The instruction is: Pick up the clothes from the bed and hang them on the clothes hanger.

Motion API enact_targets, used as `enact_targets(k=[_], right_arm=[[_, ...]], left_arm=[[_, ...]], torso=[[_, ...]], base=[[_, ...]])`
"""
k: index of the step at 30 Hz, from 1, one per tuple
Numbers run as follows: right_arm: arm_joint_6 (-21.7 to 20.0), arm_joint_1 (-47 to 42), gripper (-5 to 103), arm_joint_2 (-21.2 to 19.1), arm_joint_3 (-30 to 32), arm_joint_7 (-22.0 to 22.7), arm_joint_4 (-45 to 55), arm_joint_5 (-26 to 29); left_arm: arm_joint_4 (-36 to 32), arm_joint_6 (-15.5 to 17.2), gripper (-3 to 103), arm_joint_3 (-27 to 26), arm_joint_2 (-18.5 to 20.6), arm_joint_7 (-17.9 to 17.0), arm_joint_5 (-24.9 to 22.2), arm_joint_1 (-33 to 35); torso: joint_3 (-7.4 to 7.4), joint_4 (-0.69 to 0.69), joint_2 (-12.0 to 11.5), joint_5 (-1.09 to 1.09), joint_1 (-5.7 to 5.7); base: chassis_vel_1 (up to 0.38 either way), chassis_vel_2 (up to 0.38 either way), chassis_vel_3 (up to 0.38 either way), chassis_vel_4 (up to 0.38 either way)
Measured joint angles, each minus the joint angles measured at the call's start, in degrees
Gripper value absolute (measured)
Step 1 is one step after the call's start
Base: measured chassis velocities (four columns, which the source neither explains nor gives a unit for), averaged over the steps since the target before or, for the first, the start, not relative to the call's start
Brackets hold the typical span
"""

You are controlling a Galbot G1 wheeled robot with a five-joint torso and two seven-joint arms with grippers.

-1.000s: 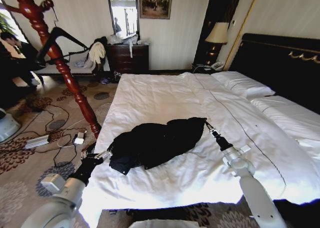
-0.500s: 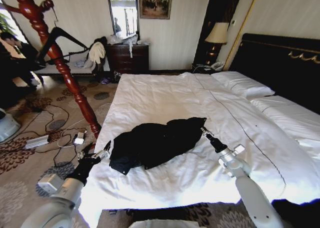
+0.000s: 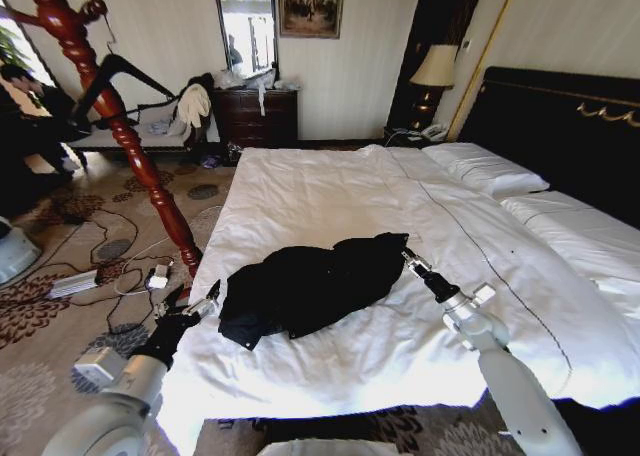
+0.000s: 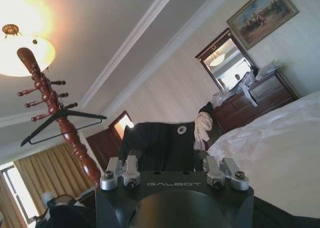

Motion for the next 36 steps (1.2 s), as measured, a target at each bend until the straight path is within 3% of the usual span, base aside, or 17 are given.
enact_targets(k=[5, 7, 11, 13, 15, 18, 23, 26, 28, 31, 33, 36], right_arm=[[0.2, -0.6, 35, -0.6, -0.7, 0.0, 0.7, -0.9], [0.2, -0.6, 35, -0.6, -0.8, 0.0, 0.9, -1.0], [0.4, -1.5, 13, -1.0, -0.7, 0.3, 2.3, -1.0], [0.4, -1.8, 13, -1.1, -0.5, 0.4, 2.7, -1.1], [0.6, -2.9, 1, -1.7, -0.1, 0.8, 4.0, -1.1], [0.7, -3.5, 1, -2.1, 0.2, 1.2, 4.8, -1.1], [1.4, -5.8, 0, -4.1, 1.6, 6.3, 9.1, -0.9], [2.3, -6.4, 0, -6.1, 2.2, 12.1, 13.1, -0.7], [2.5, -6.4, 0, -6.4, 2.3, 13.2, 13.8, -0.4], [2.7, -6.3, 0, -8.4, 3.2, 19.7, 17.4, 0.7], [2.5, -6.3, 0, -9.1, 3.6, 21.1, 18.2, 0.6], [0.7, -6.6, 0, -13.4, 5.6, 26.7, 22.2, -0.2]], left_arm=[[0.0, 0.0, 100, 0.0, 0.0, 0.0, -0.1, -0.1], [0.0, 0.0, 100, 0.0, 0.0, 0.0, -0.1, -0.1], [0.0, 0.0, 100, 0.0, 0.4, -0.2, -0.5, -0.4], [0.0, 0.0, 100, 0.0, 0.5, -0.3, -0.6, -0.5], [0.0, 0.0, 100, 0.3, 0.6, -0.7, -0.9, -1.1], [0.0, 0.1, 100, 0.7, 0.7, -1.0, -0.9, -1.4], [0.0, 0.5, 100, 1.3, 0.7, -1.5, -0.8, -2.2], [0.0, 0.8, 100, 1.8, 0.6, -1.9, -0.6, -2.9], [0.0, 0.8, 100, 1.9, 0.5, -1.9, -0.6, -3.1], [0.0, 1.0, 100, 2.3, 0.5, -2.2, -0.5, -4.1], [0.0, 1.1, 100, 2.3, 0.5, -2.2, -0.6, -4.3], [0.0, 1.5, 100, 1.6, 0.5, -2.2, -0.9, -4.9]], torso=[[0.00, 0.00, 0.0, 0.00, 0.00], [0.00, 0.00, 0.0, 0.00, 0.00], [0.00, 0.01, 0.0, 0.00, 0.00], [0.00, 0.00, 0.0, 0.00, 0.00], [0.00, 0.00, 0.0, 0.01, 0.00], [0.00, 0.00, 0.0, 0.00, 0.00], [0.00, 0.00, 0.0, 0.00, 0.00], [0.00, 0.00, 0.0, -0.01, 0.00], [0.00, 0.00, 0.0, 0.00, 0.00], [0.00, 0.01, 0.0, 0.01, 0.00], [0.00, 0.00, 0.0, 0.01, 0.00], [0.00, 0.01, 0.0, 0.02, 0.00]], base=[[0.000, 0.000, 0.000, 0.000], [0.000, 0.000, 0.000, 0.000], [0.000, 0.000, 0.000, 0.000], [0.000, 0.000, 0.000, 0.000], [0.000, 0.000, 0.000, 0.000], [0.000, 0.000, 0.000, 0.000], [0.000, 0.000, 0.000, 0.000], [0.000, 0.000, 0.000, 0.000], [0.000, 0.000, 0.000, 0.000], [0.000, 0.000, 0.000, 0.000], [0.000, 0.000, 0.000, 0.000], [0.000, 0.000, 0.000, 0.000]])
